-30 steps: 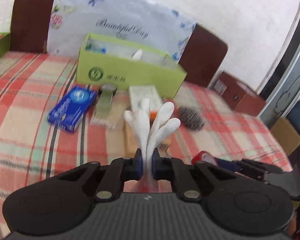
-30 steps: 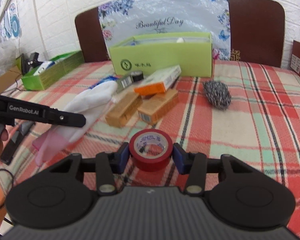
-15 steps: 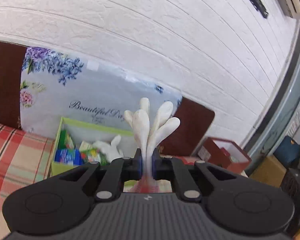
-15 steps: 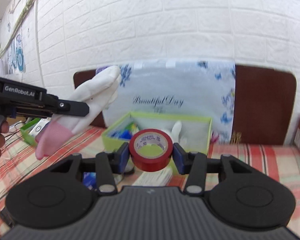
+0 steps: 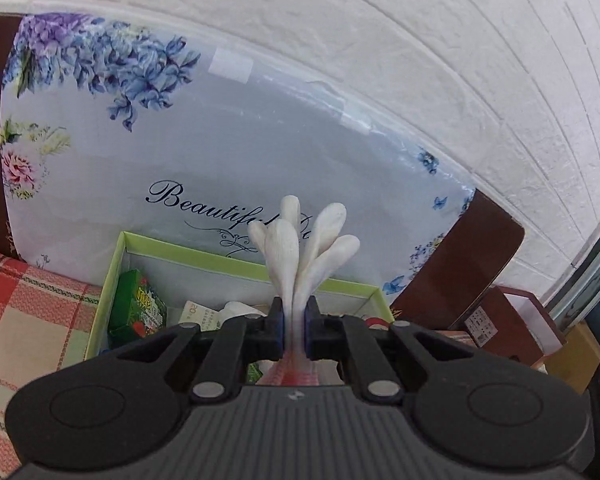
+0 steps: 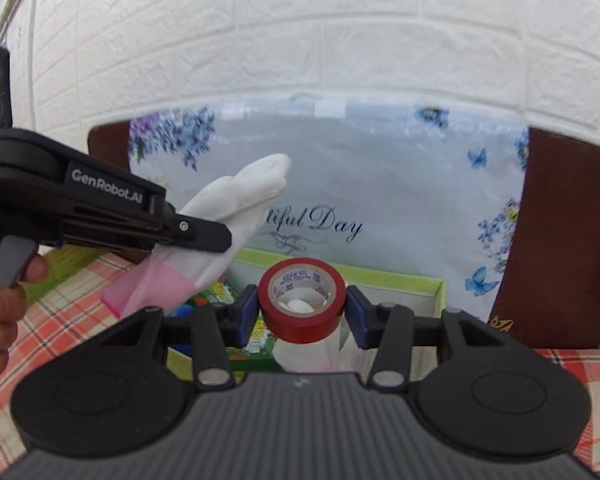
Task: Organize objects
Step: 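Drop the glove into the green box with the left tool while the right tool drops the tape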
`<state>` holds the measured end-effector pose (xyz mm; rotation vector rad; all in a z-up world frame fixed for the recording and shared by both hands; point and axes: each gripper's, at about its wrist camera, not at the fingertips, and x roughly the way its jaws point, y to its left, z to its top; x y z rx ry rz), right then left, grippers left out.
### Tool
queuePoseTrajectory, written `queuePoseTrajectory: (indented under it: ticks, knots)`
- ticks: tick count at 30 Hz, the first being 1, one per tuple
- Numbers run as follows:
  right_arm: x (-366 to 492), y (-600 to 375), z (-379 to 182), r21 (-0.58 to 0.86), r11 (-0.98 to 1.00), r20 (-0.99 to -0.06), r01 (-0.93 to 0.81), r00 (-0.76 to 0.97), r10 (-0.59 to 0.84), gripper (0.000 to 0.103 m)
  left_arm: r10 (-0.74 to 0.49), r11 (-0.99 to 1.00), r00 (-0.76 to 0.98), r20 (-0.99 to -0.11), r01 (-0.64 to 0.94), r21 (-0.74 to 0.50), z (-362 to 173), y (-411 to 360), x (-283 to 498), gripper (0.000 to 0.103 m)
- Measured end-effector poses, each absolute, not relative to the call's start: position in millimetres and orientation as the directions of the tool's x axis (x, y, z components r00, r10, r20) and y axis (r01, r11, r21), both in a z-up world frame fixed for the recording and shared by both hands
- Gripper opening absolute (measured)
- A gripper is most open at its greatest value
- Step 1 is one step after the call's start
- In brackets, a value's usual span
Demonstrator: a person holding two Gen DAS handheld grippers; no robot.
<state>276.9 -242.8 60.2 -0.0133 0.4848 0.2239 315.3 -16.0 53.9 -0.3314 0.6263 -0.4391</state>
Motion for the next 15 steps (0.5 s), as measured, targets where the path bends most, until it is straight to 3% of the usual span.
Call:
queuePoseTrajectory:
  ticks: [4,6,7,8,9,10,15]
  knots:
    - [295,-244,38,0.028,0.974,-0.495,-0.224,0.844,0.208,0.046,-0.478,0.862,0.722,-0.500,0.276,-0.425,32,-14,333,0.008]
    - [301,-245,30,0.019,0.976,-0.501,-0.218,0.843,0.198,0.046,-0.470,0.860,0.738,-0.485,0.259,-0.440,25,-10,338,0.032]
    - [304,-246,26,0.015,0.977,-0.499,-0.213,0.845,0.192,0.047,-0.466,0.861,0.740,-0.485,0.253,-0.442,23,-9,339,0.064]
    - [306,-247,23,0.007,0.977,-0.491,-0.211,0.851,0.188,0.054,-0.443,0.873,0.747,-0.497,0.232,-0.429,22,-9,338,0.087]
    - [306,-247,20,-0.004,0.977,-0.482,-0.213,0.856,0.184,0.075,-0.407,0.890,0.762,-0.504,0.206,-0.406,21,-9,335,0.091]
    - [306,-247,17,-0.020,0.978,-0.479,-0.205,0.861,0.171,0.088,-0.385,0.900,0.778,-0.496,0.196,-0.390,21,-9,332,0.091]
    - [294,-247,16,-0.086,0.982,-0.440,-0.168,0.891,0.114,0.100,-0.407,0.891,0.773,-0.486,0.219,-0.398,27,-6,323,0.091]
